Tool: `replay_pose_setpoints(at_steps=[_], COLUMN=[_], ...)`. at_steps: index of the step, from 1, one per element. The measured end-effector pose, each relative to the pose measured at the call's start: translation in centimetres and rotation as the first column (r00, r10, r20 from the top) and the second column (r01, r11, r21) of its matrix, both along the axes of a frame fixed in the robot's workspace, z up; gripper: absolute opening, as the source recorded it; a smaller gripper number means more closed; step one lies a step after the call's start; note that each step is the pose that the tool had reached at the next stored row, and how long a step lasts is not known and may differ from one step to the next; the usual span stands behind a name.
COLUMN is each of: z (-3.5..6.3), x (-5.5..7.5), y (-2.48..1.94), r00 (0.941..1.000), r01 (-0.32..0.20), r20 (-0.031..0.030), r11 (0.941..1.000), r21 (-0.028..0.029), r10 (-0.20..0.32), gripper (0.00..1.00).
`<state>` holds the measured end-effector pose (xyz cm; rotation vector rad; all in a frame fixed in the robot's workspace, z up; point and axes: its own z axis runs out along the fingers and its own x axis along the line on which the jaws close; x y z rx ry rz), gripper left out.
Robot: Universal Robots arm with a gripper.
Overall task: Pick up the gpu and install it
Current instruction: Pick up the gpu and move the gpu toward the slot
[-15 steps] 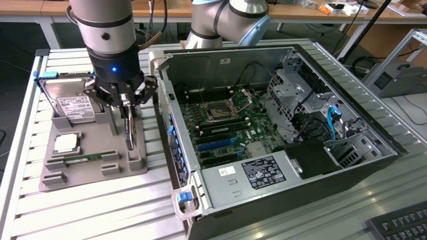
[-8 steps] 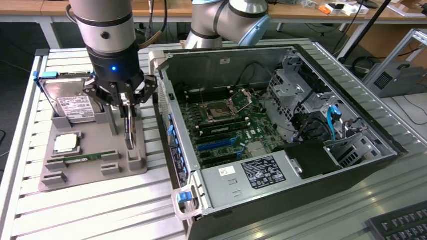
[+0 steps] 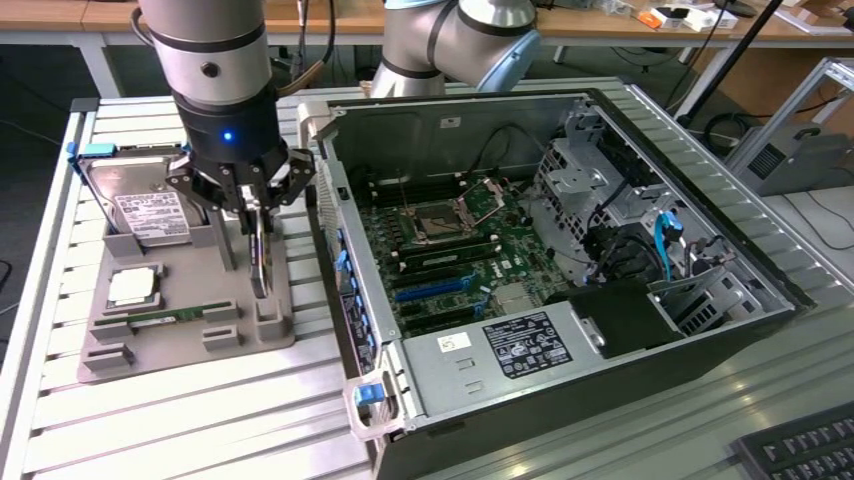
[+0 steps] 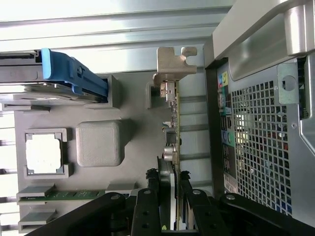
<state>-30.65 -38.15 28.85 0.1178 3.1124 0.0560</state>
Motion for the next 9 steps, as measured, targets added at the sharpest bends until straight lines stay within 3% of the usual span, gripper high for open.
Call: replay_pose_setpoints(at_steps=[9], z=[0.17], x=[0.00], y=[-0.03], r00=[1.0000], r01=[0.000], r20=[0.0000], r11=[1.0000], r21=[0.0055], r10=[0.000], gripper=[0.27])
